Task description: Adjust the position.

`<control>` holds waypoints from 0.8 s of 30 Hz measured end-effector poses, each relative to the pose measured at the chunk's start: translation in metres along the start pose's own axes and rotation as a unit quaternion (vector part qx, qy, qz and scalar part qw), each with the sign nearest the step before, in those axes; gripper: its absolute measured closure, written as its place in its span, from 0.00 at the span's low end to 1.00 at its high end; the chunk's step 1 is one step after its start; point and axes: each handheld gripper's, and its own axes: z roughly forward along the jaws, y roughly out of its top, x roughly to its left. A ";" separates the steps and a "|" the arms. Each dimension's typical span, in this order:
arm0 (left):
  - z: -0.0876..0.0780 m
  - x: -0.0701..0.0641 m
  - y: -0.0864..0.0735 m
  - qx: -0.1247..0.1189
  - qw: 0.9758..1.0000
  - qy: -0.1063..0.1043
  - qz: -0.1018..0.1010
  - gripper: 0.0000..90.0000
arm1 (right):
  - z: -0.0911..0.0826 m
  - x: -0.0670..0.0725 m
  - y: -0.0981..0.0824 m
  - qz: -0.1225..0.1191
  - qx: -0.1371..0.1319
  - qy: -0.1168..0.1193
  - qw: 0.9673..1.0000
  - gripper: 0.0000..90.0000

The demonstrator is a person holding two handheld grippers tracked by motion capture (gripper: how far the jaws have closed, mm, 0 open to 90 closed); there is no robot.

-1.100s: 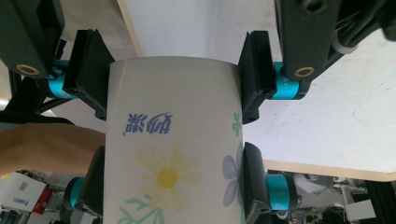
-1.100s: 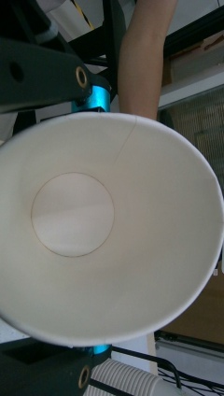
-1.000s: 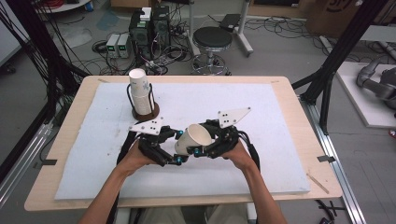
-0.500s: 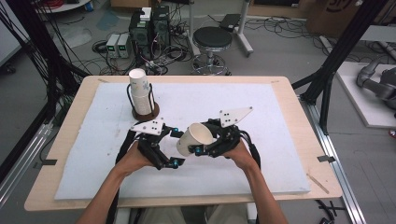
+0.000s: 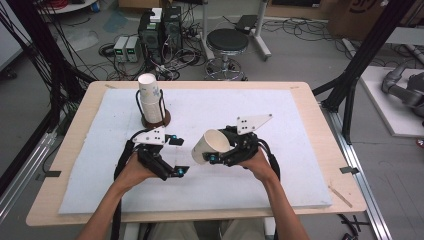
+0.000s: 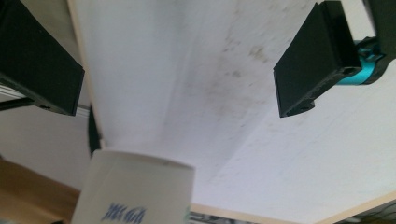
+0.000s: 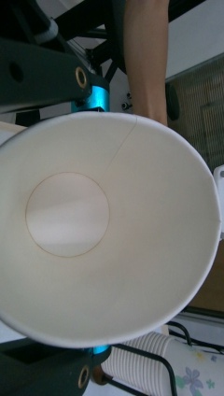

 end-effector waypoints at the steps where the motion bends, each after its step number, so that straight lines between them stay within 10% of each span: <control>1: -0.003 0.001 -0.002 0.000 1.000 0.011 -0.001 0.02 | 0.000 0.000 0.000 0.001 0.001 -0.003 1.000 0.35; 12: -0.028 0.009 -0.033 -0.013 0.994 0.104 -0.033 0.02 | -0.003 -0.003 0.000 0.011 0.006 -0.042 0.999 0.35; 24: -0.049 0.012 -0.060 -0.042 0.980 0.184 -0.062 0.02 | -0.005 -0.006 -0.001 0.017 0.010 -0.066 0.998 0.35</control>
